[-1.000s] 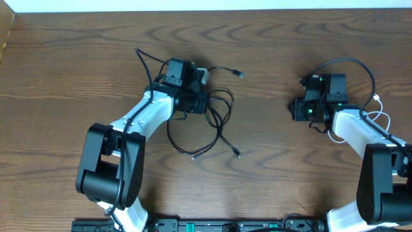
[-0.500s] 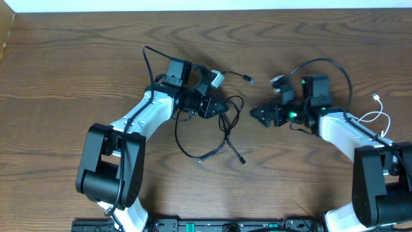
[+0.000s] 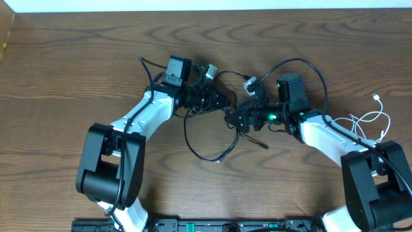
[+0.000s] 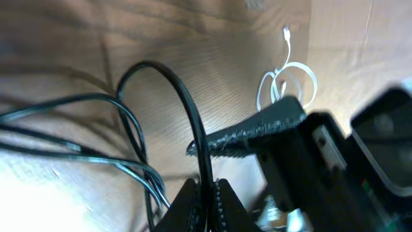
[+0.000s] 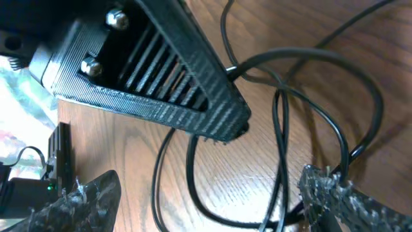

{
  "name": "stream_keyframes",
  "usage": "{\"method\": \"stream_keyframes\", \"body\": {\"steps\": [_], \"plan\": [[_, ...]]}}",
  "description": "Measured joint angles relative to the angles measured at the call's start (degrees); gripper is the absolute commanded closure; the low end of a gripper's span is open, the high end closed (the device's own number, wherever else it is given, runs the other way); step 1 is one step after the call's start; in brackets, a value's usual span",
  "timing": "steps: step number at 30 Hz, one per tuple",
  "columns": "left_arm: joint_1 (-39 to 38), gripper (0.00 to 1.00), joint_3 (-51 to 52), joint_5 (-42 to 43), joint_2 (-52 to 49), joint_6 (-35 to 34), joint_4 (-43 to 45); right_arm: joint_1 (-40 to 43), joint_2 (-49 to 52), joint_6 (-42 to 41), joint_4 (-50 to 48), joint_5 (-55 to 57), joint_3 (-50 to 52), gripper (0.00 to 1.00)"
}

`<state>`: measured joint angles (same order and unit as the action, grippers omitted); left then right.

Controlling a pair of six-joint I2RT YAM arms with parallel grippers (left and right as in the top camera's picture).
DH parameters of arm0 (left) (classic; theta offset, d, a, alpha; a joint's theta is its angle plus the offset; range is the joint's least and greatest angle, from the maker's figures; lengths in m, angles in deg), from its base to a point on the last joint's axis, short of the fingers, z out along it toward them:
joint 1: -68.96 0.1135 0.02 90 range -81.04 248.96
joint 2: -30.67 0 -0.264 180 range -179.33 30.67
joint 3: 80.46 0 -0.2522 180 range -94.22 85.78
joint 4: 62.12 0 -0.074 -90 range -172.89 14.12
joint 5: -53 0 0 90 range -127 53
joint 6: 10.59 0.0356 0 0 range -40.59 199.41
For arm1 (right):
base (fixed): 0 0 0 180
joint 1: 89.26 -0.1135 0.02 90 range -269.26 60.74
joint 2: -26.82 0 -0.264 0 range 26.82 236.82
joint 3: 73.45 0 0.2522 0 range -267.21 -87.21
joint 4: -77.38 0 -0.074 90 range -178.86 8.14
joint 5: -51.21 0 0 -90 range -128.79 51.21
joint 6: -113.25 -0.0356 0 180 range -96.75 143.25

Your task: Untangle cables

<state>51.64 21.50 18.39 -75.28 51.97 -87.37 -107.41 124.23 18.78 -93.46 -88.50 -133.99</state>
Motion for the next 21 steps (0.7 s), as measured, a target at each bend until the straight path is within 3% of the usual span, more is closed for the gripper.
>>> {"method": "stream_keyframes", "body": {"steps": [6,8,14,16,17,18,19,21], "plan": [[0.02,0.92,0.07,2.67,0.00,-10.01,2.23,-0.81,0.02,-1.01,-1.36,-0.04,0.00,0.20],[0.02,0.92,0.07,4.90,0.00,-11.23,3.63,-0.81,0.55,-1.77,-2.97,-0.39,0.00,0.21],[0.07,0.92,0.07,8.26,0.00,-13.05,4.22,-0.92,6.40,-3.63,-11.87,-7.54,0.07,0.34],[0.15,0.92,0.07,8.76,0.00,-13.18,4.20,-1.27,8.85,-4.02,-15.47,-11.19,0.09,0.45],[0.22,0.92,0.07,8.87,0.00,-13.27,4.24,-1.60,10.12,-4.20,-17.55,-13.22,0.13,0.67],[0.28,0.92,0.07,8.98,0.00,-13.29,4.24,-1.84,10.97,-4.68,-18.51,-14.75,0.13,0.75],[0.35,0.92,0.07,8.94,0.00,-13.29,4.24,-2.19,11.87,-5.01,-19.65,-16.20,0.15,0.94],[0.35,0.92,0.07,8.17,0.00,-13.22,4.22,-2.43,12.63,-5.46,-19.96,-17.57,0.15,0.99]]}}
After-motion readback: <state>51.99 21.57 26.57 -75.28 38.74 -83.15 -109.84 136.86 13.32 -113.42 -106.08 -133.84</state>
